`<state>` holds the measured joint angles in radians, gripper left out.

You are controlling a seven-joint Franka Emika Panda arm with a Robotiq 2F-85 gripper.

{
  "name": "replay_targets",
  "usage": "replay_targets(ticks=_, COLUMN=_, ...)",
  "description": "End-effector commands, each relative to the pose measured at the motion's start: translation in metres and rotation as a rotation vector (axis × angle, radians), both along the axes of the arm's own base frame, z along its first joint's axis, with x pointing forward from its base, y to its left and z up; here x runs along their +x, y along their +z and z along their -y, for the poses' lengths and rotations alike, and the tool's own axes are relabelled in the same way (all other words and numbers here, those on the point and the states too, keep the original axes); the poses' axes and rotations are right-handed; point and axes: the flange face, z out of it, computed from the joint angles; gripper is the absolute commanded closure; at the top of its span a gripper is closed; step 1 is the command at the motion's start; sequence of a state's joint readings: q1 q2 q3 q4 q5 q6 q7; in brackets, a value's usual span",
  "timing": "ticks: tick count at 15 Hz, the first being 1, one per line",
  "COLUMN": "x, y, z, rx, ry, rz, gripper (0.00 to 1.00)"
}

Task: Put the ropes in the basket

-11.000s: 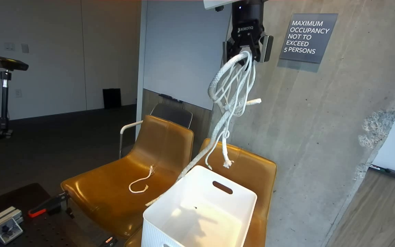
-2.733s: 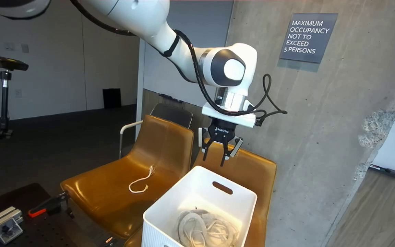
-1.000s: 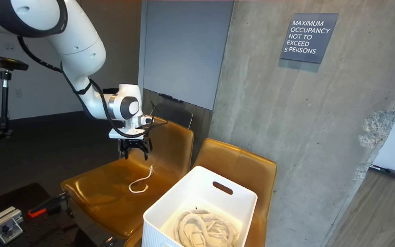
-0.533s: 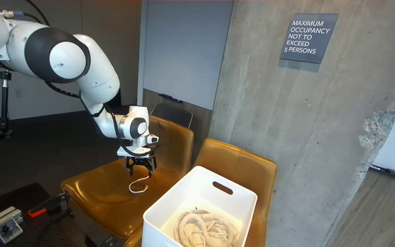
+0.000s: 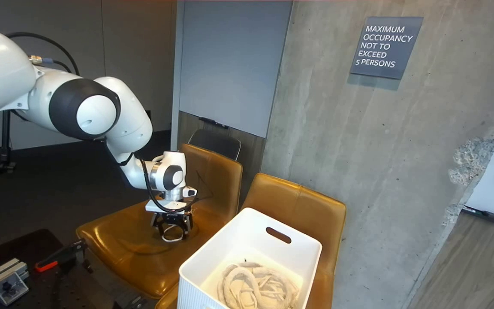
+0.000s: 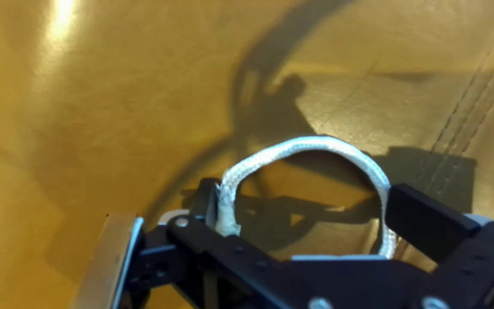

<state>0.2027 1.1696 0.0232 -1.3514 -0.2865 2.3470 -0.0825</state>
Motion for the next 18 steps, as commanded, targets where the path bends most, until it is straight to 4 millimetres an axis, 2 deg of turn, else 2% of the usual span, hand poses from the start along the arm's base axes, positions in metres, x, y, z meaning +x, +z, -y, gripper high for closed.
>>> replay_targets(ticks=1, x=0.011, y=-0.019, z=0.001, rx=-0.024, ry=-0.014, rz=-0.031, gripper=0.00)
replay_targets(ticks=3, x=0.010, y=-0.027, z=0.000, rx=-0.041, ry=-0.015, rz=-0.048, gripper=0.00)
replay_targets(ticks=4, x=0.010, y=-0.031, z=0.001, rx=-0.049, ry=-0.017, rz=-0.055, gripper=0.23)
replay_targets(ticks=5, x=0.011, y=-0.033, z=0.001, rx=-0.054, ry=-0.017, rz=-0.059, gripper=0.26)
replay_targets(ticks=7, x=0.013, y=-0.038, z=0.005, rx=-0.068, ry=-0.021, rz=-0.064, gripper=0.41)
replay_targets(ticks=14, x=0.022, y=-0.033, z=0.005, rx=-0.100, ry=-0.036, rz=-0.087, gripper=0.93)
replay_targets(ticks=15, x=0.023, y=-0.030, z=0.005, rx=-0.105, ry=-0.038, rz=-0.088, gripper=0.99)
replay_targets(ticks=18, x=0.025, y=-0.016, z=0.006, rx=-0.119, ry=-0.041, rz=-0.082, gripper=1.00)
